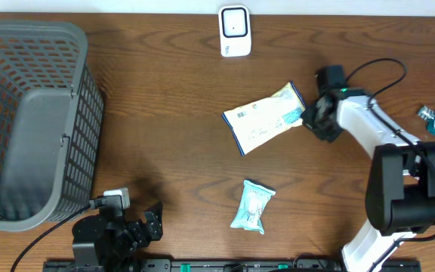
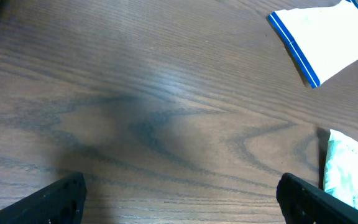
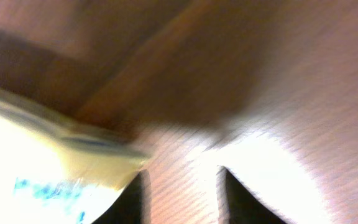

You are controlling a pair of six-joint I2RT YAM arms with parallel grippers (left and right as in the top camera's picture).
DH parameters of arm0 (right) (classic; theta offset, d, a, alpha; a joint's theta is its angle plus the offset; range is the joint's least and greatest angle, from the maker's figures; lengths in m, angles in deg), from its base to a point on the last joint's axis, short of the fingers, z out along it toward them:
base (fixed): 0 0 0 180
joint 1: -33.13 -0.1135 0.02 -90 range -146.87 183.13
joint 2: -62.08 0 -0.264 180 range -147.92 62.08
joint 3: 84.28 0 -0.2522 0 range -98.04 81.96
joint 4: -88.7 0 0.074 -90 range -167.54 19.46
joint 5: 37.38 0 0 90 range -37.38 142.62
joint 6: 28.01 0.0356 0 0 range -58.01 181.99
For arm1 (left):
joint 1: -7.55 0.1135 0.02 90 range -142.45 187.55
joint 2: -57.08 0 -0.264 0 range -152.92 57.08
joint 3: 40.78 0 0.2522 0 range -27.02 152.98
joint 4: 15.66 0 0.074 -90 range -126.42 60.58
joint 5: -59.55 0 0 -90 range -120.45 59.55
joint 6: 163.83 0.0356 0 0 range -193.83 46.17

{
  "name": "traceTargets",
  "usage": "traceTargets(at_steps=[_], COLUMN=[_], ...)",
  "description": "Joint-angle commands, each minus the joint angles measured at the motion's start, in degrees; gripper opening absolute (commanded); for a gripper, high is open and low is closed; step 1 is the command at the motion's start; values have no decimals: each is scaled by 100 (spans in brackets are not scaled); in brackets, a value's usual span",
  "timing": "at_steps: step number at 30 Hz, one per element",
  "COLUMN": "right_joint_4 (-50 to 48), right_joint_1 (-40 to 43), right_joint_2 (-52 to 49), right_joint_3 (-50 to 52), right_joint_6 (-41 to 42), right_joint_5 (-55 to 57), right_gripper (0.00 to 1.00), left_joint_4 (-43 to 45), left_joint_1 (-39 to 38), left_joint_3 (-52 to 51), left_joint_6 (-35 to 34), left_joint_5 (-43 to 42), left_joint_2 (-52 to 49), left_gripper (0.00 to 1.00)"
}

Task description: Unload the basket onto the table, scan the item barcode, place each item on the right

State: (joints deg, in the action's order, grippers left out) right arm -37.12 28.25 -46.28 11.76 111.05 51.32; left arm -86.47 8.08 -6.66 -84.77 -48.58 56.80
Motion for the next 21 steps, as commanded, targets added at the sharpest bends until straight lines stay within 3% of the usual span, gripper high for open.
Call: traceTargets(at_steps=[1, 4, 6, 7, 12, 21], right_joint_4=[240, 643, 654, 586, -490, -1727], right_joint_1=[162, 190, 133, 92, -203, -745], right_joint_2=[111, 111, 111, 111, 109, -304], right_joint_3=[-208, -201, -175, -144, 175, 382], right_joint_6=[-341, 592, 1104, 1368, 2347, 2343], right_joint_5=[-2363, -2531, -2312, -2159, -1270, -376], right_gripper=[56, 75, 96, 99, 99, 99], left_joint_4=[-57, -57, -57, -57, -57, -57], left_joint_1=[4, 4, 4, 4, 4, 4], left_joint_3=[-22, -22, -22, -22, -22, -22], left_joint_6=[-55, -55, -52, -52, -52, -52], left_joint_5=[-70, -70, -70, -70, -70, -70], left_joint_2=[4, 7, 7, 7, 7, 7], left_gripper=[98, 98, 98, 98, 98, 98])
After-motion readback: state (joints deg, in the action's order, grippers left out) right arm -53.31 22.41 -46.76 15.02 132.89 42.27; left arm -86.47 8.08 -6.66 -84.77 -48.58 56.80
